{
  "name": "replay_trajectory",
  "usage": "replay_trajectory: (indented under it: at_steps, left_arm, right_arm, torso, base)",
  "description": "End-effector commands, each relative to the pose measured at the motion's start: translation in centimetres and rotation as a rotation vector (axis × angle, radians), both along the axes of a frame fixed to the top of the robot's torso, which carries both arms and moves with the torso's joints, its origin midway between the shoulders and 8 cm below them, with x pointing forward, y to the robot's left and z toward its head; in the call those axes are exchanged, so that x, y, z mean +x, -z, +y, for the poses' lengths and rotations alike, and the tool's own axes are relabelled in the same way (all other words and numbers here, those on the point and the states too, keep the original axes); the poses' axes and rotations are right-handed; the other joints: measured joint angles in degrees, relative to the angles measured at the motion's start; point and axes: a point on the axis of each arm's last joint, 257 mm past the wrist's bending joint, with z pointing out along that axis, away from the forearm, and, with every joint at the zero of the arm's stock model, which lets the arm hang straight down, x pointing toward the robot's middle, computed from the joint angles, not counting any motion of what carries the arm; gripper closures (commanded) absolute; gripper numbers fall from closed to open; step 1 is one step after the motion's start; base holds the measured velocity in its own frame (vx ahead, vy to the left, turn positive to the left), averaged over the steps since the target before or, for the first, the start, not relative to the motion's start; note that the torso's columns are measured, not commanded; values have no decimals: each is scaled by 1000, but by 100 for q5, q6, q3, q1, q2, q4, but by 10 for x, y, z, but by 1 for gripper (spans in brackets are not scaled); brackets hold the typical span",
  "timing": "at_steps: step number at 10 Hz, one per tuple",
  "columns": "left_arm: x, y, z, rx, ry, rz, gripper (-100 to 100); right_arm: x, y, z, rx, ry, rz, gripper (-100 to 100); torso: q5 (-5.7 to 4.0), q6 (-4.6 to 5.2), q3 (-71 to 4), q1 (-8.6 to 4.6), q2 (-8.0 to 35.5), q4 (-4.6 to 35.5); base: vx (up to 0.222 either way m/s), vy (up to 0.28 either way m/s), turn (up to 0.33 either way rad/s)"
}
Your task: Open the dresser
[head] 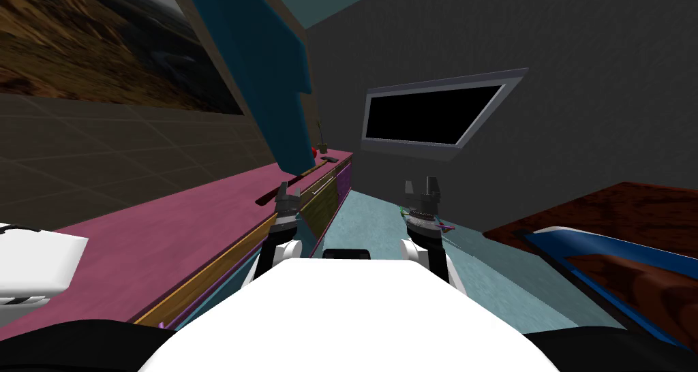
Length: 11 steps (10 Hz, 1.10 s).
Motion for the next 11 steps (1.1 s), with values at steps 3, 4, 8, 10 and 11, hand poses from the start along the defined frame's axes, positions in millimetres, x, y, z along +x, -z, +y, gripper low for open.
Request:
replay_trajectory:
  at_steps: [3, 4, 8, 10, 11]
  left_arm:
    - [0, 0, 0, 0, 0, 0, 0]
    - [0, 0, 0, 0, 0, 0, 0]
    - [0, 0, 0, 0, 0, 0, 0]
    - [3, 5, -2, 34, 14, 15, -100]
    - [5, 10, -2, 59, 22, 28, -100]
  right_arm:
    - [0, 0, 0, 0, 0, 0, 0]
    - [0, 0, 0, 0, 0, 0, 0]
    - [0, 0, 0, 0, 0, 0, 0]
    - [0, 0, 0, 0, 0, 0, 0]
    - [0, 0, 0, 0, 0, 0, 0]
  torso:
    - [0, 0, -2014, 0, 1003, 1006]
    - [0, 0, -2850, 0, 1422, 1424]
    - [0, 0, -6227, 0, 3116, 3114]
    - [0, 0, -7919, 0, 3962, 3960]
    - [0, -1, -8317, -2, 4149, 4148]
  base:
    - [0, 0, 0]
    - [0, 0, 0]
    - [0, 0, 0]
    - [13, -5, 19]
    - [57, -22, 59]
